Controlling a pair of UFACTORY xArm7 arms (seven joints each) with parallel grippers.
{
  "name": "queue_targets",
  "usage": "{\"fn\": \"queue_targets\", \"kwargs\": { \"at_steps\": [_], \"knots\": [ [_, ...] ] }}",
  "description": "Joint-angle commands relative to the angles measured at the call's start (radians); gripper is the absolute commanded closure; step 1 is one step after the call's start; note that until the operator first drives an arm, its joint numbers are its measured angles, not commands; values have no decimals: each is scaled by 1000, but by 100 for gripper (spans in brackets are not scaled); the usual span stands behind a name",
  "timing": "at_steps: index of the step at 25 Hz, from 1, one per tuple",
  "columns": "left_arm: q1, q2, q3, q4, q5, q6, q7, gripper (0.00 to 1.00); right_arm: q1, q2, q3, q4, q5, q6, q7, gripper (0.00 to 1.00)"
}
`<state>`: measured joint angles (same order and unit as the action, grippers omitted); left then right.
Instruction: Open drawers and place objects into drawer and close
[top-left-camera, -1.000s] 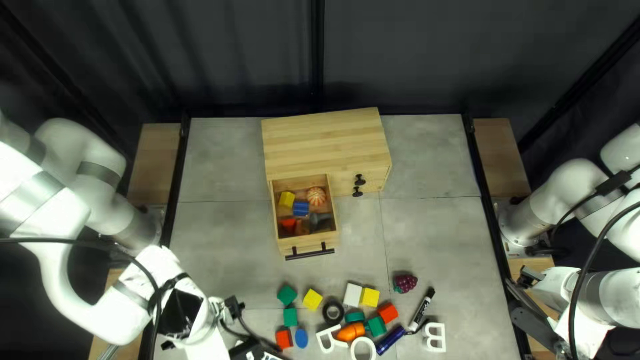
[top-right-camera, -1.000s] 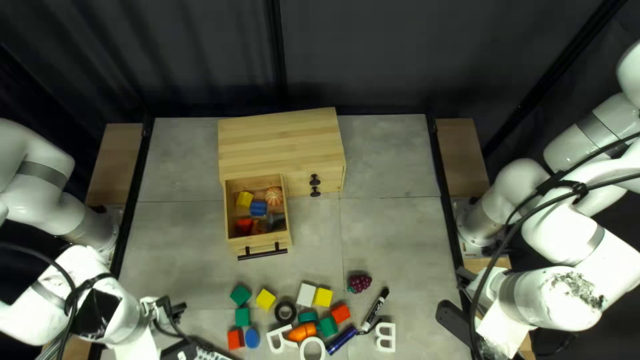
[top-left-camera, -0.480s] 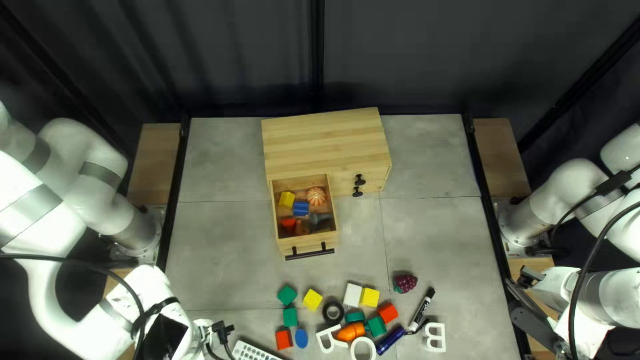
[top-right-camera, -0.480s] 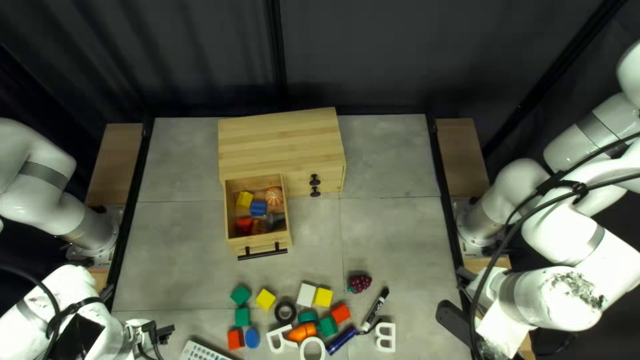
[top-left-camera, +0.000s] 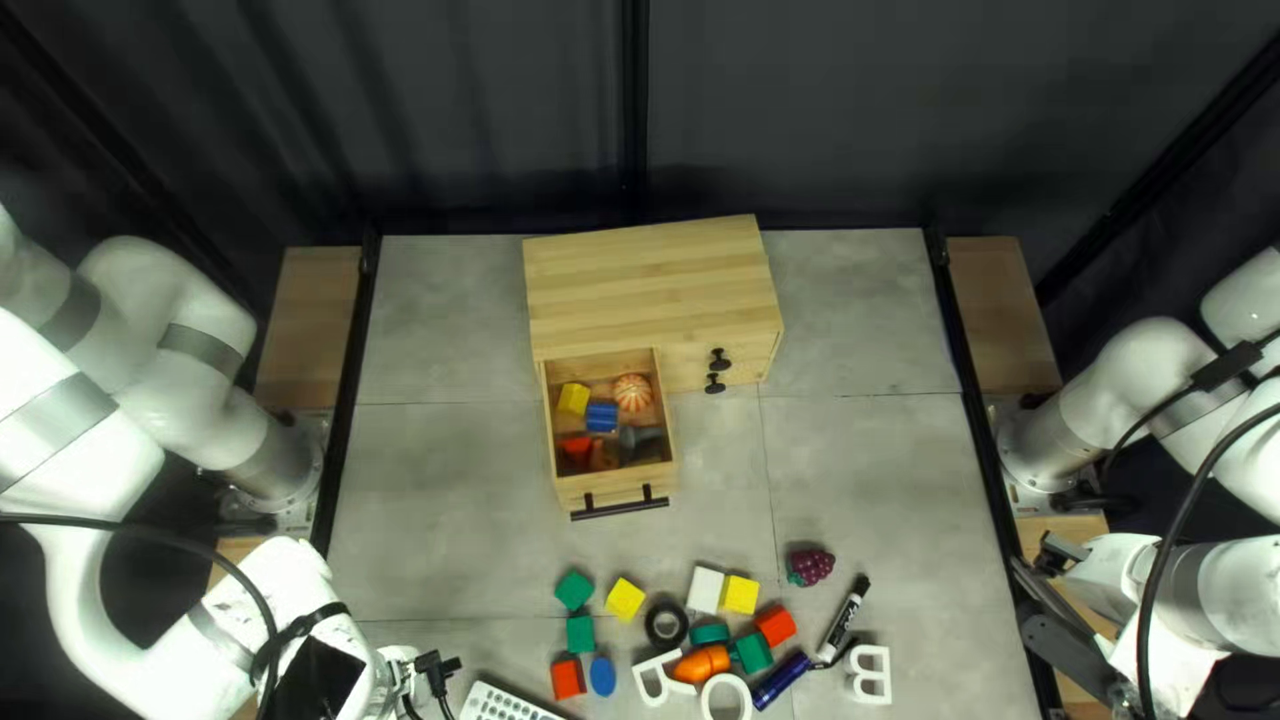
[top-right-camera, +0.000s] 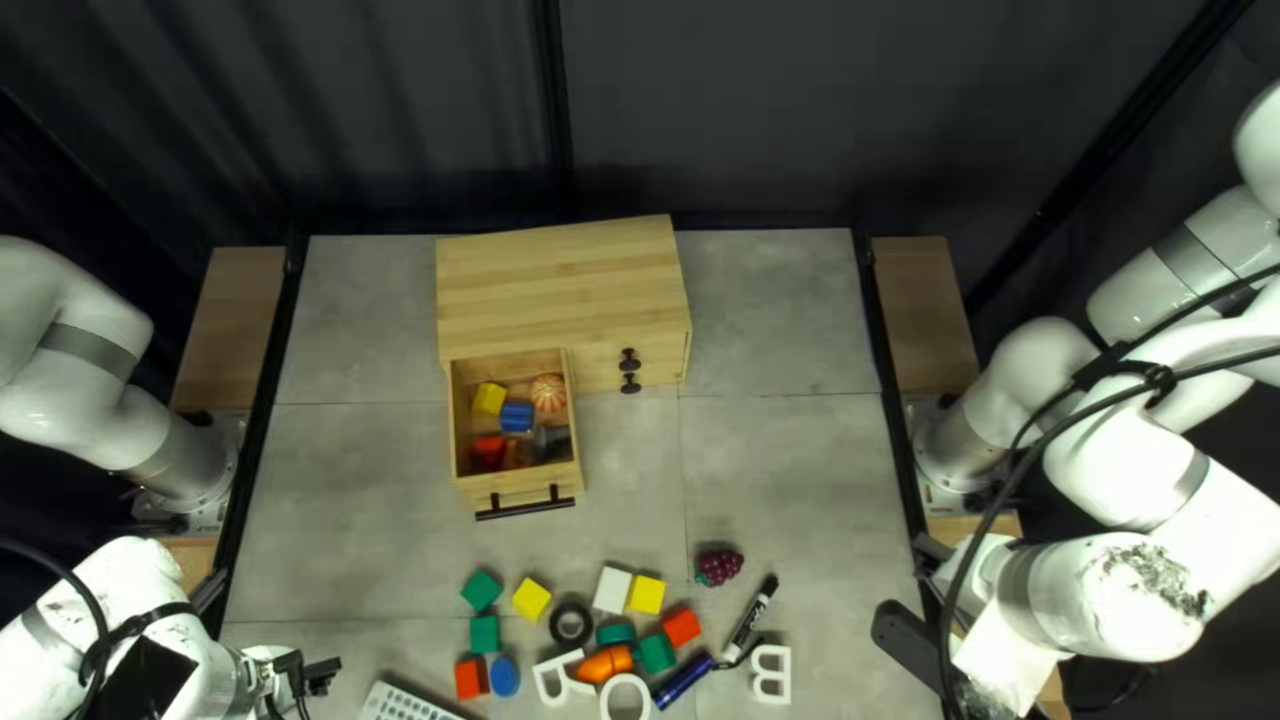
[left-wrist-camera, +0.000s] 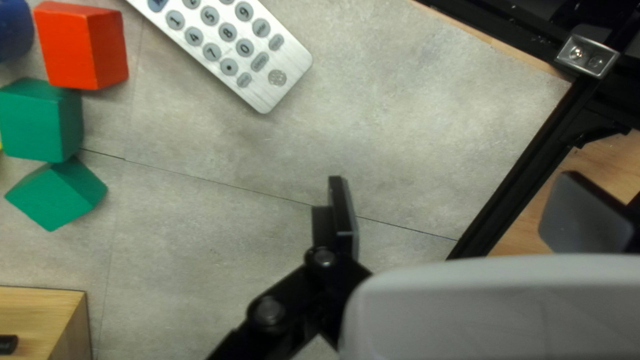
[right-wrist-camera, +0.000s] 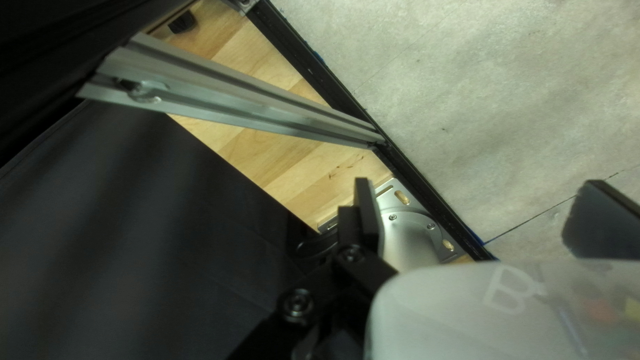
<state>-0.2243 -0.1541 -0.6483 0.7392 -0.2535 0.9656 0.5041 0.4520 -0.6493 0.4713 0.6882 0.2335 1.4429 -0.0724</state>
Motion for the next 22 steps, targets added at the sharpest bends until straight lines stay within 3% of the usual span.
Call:
{"fn": "queue_targets", "kwargs": {
  "at_steps": [1,5,10,17,22],
  "knots": [
    [0,0,0,0,0,0,0,0,0,0,0,0,0,0,0,0],
    [0,0,0,0,0,0,0,0,-79,244,28,194,-162,-50,-87,0],
    [0,0,0,0,0,0,0,0,-120,423,23,290,-286,-115,-103,0],
    [0,0,0,0,0,0,0,0,-151,592,10,217,-366,-256,-19,0],
    [0,0,0,0,0,0,0,0,-191,686,-33,173,-325,-298,141,0]
  ]
}}
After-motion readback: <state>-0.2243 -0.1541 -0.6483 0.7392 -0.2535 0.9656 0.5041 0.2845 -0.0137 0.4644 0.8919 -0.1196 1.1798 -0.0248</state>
